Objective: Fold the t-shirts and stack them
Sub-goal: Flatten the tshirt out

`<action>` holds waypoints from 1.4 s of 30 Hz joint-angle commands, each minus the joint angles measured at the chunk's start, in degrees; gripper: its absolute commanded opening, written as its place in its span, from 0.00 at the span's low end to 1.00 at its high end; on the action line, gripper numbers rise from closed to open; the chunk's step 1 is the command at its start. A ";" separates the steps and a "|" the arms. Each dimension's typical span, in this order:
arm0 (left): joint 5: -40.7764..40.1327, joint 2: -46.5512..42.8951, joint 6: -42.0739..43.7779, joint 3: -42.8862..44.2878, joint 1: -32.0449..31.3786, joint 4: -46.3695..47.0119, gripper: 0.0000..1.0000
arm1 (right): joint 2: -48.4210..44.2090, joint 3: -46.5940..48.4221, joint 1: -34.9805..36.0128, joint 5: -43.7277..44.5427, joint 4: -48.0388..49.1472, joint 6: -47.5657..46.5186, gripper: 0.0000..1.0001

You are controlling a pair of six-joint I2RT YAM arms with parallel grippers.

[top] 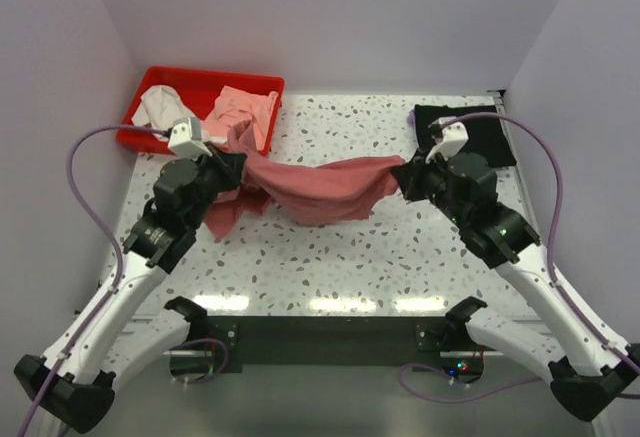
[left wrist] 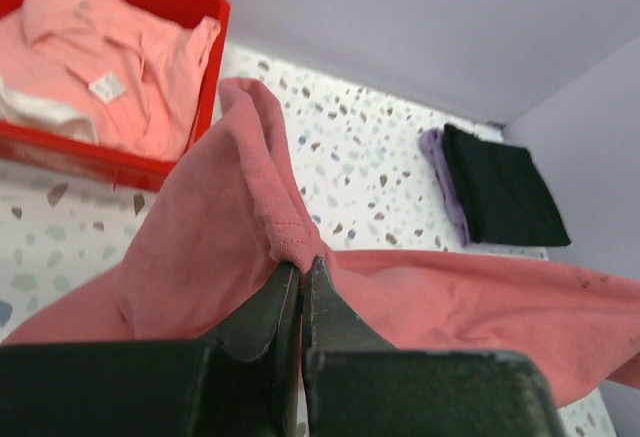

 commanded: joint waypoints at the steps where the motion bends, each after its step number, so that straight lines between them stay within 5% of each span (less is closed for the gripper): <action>1: -2.91 -4.00 3.05 5.56 -0.06 2.76 0.00 | -2.98 5.76 0.18 3.85 -1.47 -2.89 0.00; 13: 2.97 -14.56 7.26 14.52 -0.06 8.64 0.00 | -10.20 23.07 0.18 -5.45 -2.70 -4.83 0.00; 20: 15.78 -14.65 8.85 26.81 -0.06 9.44 0.00 | -11.34 32.47 0.18 -12.14 -5.07 -4.30 0.00; 26: 18.44 -12.63 9.20 32.63 0.03 5.66 0.00 | -13.27 34.86 0.10 -14.70 -7.01 -3.51 0.00; 34: 3.79 -6.58 7.28 24.05 0.03 -1.10 0.00 | -14.68 23.36 0.10 -4.17 -7.62 -1.93 0.00; 40: -5.73 9.23 3.50 9.90 0.03 -3.92 0.00 | -5.39 4.29 0.18 19.47 -8.15 -2.10 0.00; 42: -4.77 17.55 3.40 7.51 0.11 -2.96 0.73 | -0.82 -1.58 -0.08 22.21 -8.15 0.44 0.10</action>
